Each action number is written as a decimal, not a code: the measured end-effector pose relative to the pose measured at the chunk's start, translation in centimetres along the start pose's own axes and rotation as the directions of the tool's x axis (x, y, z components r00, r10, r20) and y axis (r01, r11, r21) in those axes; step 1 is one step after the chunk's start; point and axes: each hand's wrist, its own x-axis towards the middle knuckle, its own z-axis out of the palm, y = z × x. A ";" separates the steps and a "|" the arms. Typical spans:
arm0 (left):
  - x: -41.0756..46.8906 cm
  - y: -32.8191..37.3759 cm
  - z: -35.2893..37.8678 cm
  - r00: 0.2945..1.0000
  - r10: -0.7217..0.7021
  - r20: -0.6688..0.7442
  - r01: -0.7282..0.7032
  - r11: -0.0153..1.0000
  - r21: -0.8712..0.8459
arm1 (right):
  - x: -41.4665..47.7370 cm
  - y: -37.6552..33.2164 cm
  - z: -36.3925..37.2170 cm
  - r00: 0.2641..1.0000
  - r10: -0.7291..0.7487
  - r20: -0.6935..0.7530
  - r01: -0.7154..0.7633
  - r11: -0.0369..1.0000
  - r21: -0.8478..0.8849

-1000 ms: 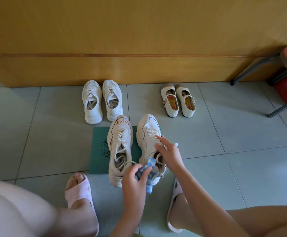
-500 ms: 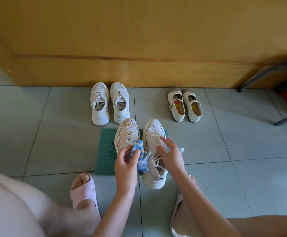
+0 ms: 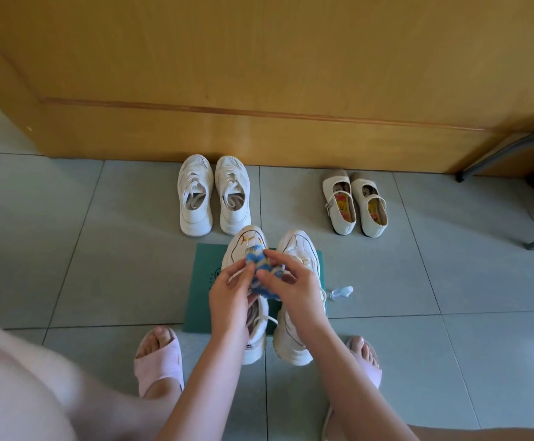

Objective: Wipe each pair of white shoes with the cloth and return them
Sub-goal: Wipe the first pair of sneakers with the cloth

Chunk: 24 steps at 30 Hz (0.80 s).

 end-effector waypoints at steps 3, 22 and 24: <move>0.8 -0.3 -0.2 0.998 0.067 -0.008 -0.066 0.992 0.104 | 1.3 0.4 0.1 0.990 0.143 -0.003 -0.141 0.977 0.158; 5.1 -3.5 -2.0 0.988 0.140 -0.065 -0.049 0.682 0.730 | 15.5 2.4 2.3 0.999 -0.043 -0.030 0.018 0.819 -0.574; 5.1 -3.5 -2.1 0.986 0.153 -0.062 -0.061 0.683 0.728 | 15.0 2.6 2.2 0.999 -0.043 0.011 0.042 0.858 -0.512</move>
